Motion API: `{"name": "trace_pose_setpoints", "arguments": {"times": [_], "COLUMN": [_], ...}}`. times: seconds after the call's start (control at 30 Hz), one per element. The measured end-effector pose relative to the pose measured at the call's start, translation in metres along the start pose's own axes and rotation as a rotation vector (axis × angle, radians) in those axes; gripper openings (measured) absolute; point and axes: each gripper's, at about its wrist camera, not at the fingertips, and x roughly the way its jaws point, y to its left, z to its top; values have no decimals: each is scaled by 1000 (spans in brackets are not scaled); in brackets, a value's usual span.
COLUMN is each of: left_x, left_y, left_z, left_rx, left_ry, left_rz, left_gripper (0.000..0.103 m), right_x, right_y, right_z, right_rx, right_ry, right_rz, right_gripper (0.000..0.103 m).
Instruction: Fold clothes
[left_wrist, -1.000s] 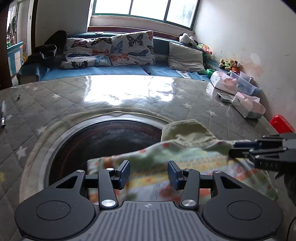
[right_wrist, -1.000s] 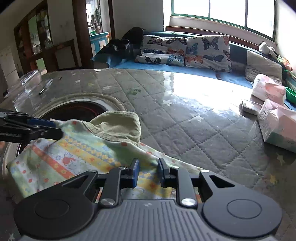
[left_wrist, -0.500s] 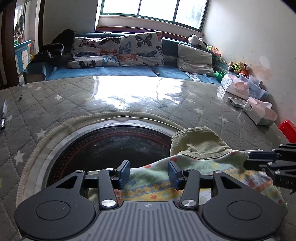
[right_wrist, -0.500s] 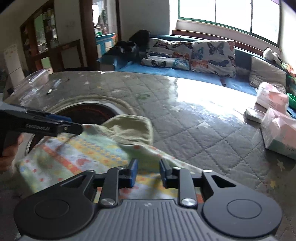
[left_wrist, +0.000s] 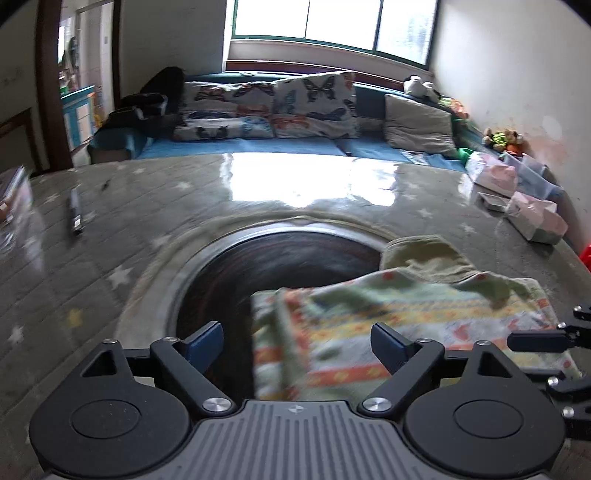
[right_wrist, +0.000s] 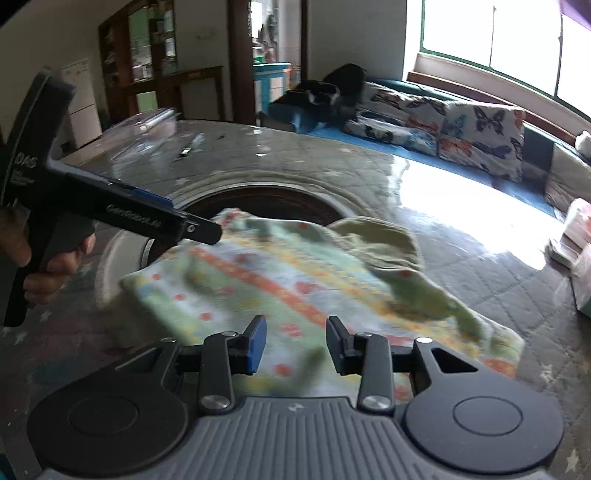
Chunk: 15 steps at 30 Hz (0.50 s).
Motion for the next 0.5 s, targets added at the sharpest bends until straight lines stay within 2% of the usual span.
{"name": "trace_pose_setpoints", "arguments": {"times": [0.13,0.3,0.43,0.5], "left_x": [-13,-23,-30,-32], "left_y": [9,10,17,21], "left_z": [-13,-32,-40,-41], "left_rx": [-16,9,-18,-32], "left_ry": [-3,3,-3,-5], "left_rz": [16,31,29,29], "left_gripper": [91,91,92,92], "right_x": [2,4,-4,2], "right_y": [22,37,39,40], "right_z": [-5,-12,-10,-15], "right_rx": [-47,-105,-83,-81], "right_ry": [3,7,-12,6], "right_rz": [19,-24,-19,-16], "right_gripper": [36,37,35,35]}}
